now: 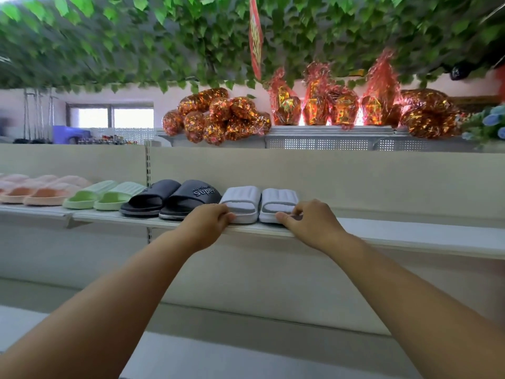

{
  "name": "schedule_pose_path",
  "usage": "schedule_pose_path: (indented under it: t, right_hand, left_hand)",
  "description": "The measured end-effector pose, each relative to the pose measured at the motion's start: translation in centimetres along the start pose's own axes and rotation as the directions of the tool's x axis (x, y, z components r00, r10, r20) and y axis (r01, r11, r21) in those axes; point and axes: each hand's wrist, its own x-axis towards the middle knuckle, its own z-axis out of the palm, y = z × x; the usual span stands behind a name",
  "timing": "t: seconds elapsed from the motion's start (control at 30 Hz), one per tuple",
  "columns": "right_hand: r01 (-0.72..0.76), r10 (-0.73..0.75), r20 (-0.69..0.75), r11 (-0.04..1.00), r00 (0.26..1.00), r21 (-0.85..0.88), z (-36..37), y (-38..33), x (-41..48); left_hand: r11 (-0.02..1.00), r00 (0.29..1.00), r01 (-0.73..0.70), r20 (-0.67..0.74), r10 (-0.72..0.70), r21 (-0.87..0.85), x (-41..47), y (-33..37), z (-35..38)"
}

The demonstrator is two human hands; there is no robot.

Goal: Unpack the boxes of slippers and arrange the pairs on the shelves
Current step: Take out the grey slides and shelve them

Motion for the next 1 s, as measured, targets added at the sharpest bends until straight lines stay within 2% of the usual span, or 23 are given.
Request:
schedule_pose_path:
  t: [0.1, 0.27, 0.37, 0.47, 0.6, 0.77, 1.0]
  right_hand:
    - [-0.009, 0.01, 0.025, 1.0, 1.0, -0.025, -0.2, -0.3, -0.2]
    - [0.067, -0.068, -0.033, 0.997, 0.997, -0.05, -0.7, -1.6, -3.0]
    - [0.113, -0.114, -0.031, 0.993, 0.993, -0.035, -0.6, -3.8, -6.4]
    - [0.133, -0.134, -0.022, 0.99, 0.991, -0.037, 0.1, -7.0, -10.8]
    - [0.147, -0.147, 0.007, 0.988, 0.989, -0.039, 4.1, -12.8, -17.8]
    - [0.199, -0.197, 0.082, 0.98, 0.977, -0.021, 13.6, -21.9, -26.2]
    - [0.127, -0.179, 0.291, 0.973, 0.94, 0.191, 29.3, -33.4, -37.9]
  left_hand:
    - [1.0, 1.0, -0.014, 0.005, 0.014, 0.003, -0.1, -0.2, -0.4]
    - [0.984, 0.977, -0.163, -0.147, 0.151, -0.075, -2.6, -0.6, -1.2]
    - [0.963, 0.952, -0.266, -0.147, 0.269, 0.045, -6.4, -2.4, -2.5]
    - [0.948, 0.948, -0.299, -0.077, 0.308, 0.109, -11.6, -5.3, -4.2]
    - [0.957, 0.958, -0.285, -0.022, 0.286, 0.056, -19.4, -11.5, -6.5]
    - [0.977, 0.977, -0.212, -0.018, 0.212, 0.008, -30.6, -21.2, -9.0]
    - [0.999, 0.994, 0.032, 0.104, -0.03, -0.018, -48.0, -35.5, -11.6]
